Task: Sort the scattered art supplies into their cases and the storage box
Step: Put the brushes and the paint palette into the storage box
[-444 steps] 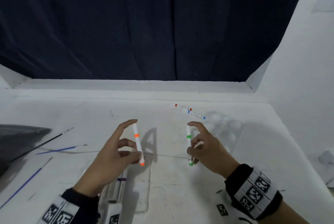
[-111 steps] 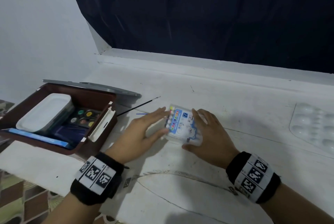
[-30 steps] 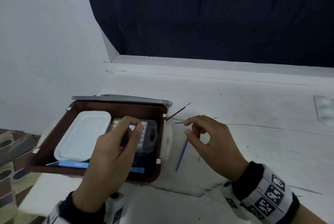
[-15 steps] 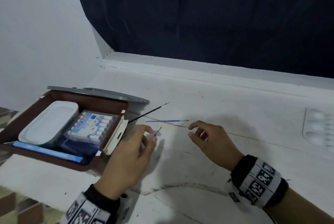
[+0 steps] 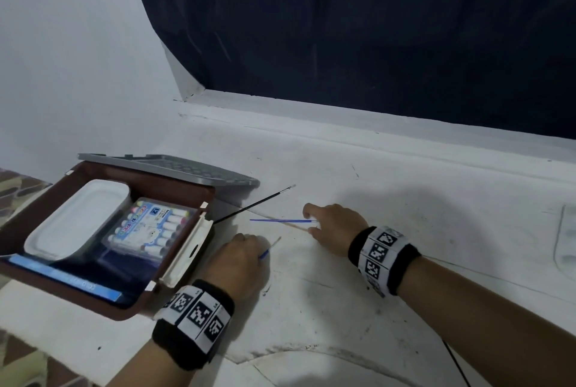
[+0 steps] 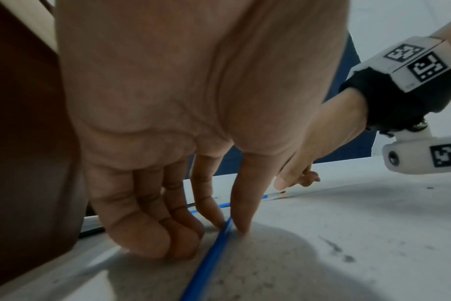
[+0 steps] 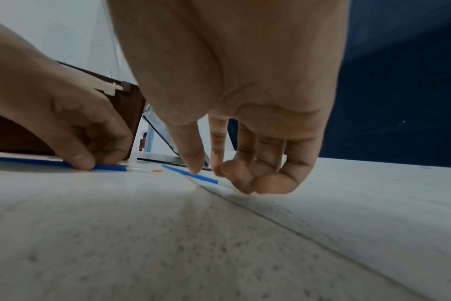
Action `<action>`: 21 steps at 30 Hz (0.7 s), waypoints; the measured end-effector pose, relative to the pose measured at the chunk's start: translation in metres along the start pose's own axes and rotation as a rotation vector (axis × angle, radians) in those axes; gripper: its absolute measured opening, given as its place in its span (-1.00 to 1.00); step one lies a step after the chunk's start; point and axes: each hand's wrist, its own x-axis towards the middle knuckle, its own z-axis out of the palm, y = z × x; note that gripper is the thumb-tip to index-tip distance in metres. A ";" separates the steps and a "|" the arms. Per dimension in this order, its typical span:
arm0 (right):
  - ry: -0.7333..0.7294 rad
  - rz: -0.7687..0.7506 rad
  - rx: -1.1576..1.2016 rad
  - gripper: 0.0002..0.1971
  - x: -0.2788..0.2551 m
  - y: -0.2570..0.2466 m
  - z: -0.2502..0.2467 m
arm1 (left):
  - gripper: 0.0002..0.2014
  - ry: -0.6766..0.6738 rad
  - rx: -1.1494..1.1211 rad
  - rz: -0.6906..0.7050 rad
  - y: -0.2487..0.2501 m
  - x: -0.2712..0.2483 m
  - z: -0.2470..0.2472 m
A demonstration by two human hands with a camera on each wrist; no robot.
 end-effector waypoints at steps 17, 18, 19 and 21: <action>0.187 0.138 0.294 -0.81 -0.056 0.060 -0.012 | -0.73 0.026 -0.251 -0.141 0.019 0.080 -0.013; 0.214 0.162 0.386 -0.81 -0.066 0.066 -0.013 | -0.70 0.006 -0.216 -0.184 0.017 0.089 -0.011; 0.235 0.189 0.470 -0.82 -0.076 0.070 -0.014 | -0.66 -0.007 -0.170 -0.206 0.012 0.099 -0.006; 0.268 0.235 0.611 -0.82 -0.098 0.076 -0.011 | -0.63 -0.035 -0.100 -0.220 0.007 0.112 0.001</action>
